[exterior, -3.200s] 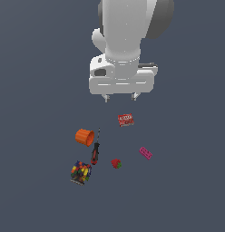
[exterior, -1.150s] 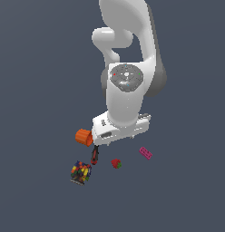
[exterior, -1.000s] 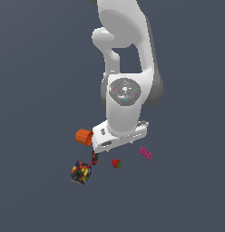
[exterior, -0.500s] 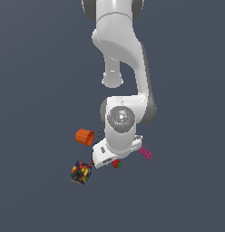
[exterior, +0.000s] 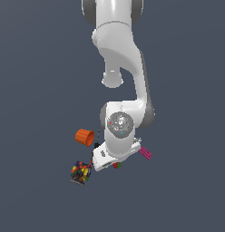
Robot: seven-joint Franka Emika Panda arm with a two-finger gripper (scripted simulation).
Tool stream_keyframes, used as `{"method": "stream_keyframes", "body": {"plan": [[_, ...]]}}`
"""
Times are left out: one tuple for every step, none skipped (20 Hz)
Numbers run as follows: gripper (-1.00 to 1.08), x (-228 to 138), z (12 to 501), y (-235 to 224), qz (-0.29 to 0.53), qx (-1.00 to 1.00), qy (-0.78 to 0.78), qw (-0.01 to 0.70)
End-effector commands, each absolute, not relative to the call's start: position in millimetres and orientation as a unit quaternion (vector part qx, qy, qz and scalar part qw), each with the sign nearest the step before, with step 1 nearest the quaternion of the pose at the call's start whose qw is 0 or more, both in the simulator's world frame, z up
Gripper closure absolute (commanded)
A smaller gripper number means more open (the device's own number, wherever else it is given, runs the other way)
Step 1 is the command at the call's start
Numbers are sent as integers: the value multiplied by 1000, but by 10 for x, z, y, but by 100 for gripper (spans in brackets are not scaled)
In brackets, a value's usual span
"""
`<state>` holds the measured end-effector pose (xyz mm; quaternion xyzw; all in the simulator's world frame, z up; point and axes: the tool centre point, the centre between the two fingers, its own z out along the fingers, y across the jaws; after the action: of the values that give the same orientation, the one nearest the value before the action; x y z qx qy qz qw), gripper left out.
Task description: Pick up a designated object from a clutter of objects.
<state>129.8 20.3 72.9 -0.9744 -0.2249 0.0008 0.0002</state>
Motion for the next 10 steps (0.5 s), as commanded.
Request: {"method": "stream_keyframes", "body": {"plan": [[-92,1299,702,203,1,-974,-225,0],[-92,1298,675,202,1,-974,-225,0],[-92,1298,642,201,1,-974,-225,0],[-92,1297,603,203,1,-974,-225,0],[-92,1296,555,202,1,-974,-225,0],[-92,1295,502,204,0,-974,-226,0],[-92,1294,441,202,0,-974,-226,0],[-92,1292,387,204,0,-974,-226,0],[-92,1291,339,202,0,-974,-226,0],[-92,1291,299,201,0,-974,-226,0]]}}
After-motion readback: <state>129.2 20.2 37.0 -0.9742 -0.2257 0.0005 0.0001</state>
